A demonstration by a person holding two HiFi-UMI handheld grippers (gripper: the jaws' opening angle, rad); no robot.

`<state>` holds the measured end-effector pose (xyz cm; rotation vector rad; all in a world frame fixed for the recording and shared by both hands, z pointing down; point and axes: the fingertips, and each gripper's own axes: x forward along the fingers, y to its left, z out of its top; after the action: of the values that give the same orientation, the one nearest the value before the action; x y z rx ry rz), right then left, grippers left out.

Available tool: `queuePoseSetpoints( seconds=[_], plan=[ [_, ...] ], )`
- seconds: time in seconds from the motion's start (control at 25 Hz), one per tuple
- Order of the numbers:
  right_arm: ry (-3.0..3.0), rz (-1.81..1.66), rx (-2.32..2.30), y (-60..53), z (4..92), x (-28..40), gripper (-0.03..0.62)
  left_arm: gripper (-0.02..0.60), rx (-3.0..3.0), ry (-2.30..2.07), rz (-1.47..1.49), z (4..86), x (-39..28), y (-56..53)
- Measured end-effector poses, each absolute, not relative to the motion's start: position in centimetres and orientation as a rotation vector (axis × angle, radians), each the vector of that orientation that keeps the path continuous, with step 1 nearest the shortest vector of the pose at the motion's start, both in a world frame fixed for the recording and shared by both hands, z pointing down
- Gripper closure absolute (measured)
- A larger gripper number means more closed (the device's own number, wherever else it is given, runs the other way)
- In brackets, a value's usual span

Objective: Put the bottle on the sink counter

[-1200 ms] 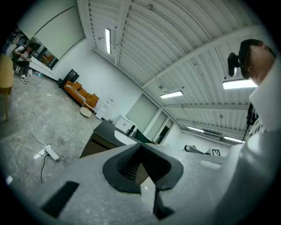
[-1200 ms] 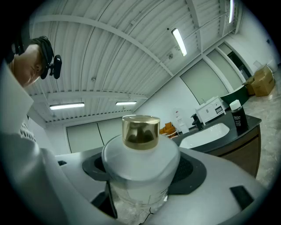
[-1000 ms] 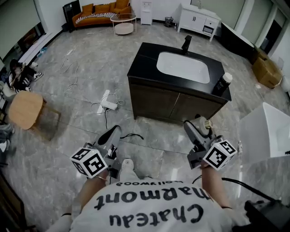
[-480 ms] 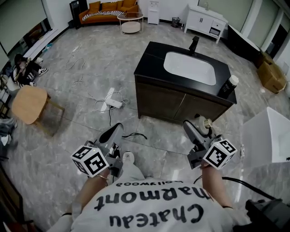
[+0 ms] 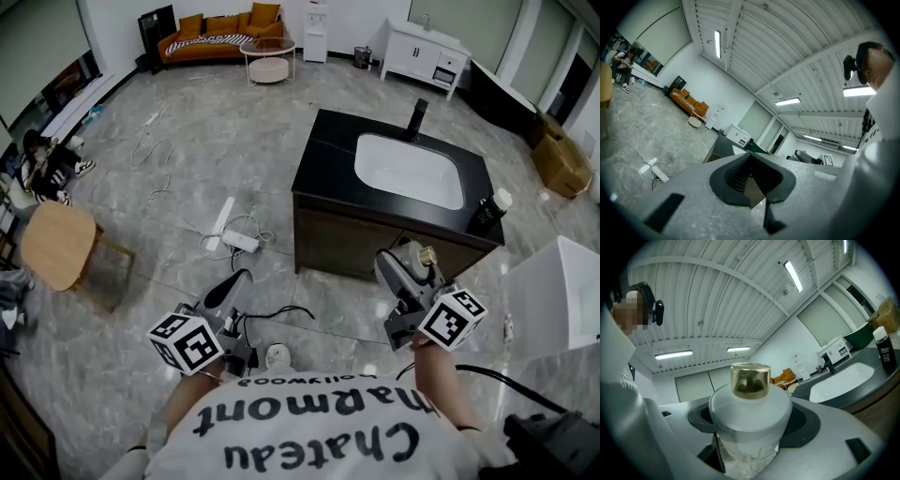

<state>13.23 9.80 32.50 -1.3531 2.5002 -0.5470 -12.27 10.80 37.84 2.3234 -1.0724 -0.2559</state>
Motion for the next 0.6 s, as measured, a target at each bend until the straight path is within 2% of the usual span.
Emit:
queuePoseSetpoints(
  seconds=[0.6],
  plan=[
    [2.463, -0.51, -1.398, -1.5, 31.8, 6.7, 0.249, 0.566, 2.408, -1.039, -0.282, 35.1, -19.1, -2.0]
  ],
)
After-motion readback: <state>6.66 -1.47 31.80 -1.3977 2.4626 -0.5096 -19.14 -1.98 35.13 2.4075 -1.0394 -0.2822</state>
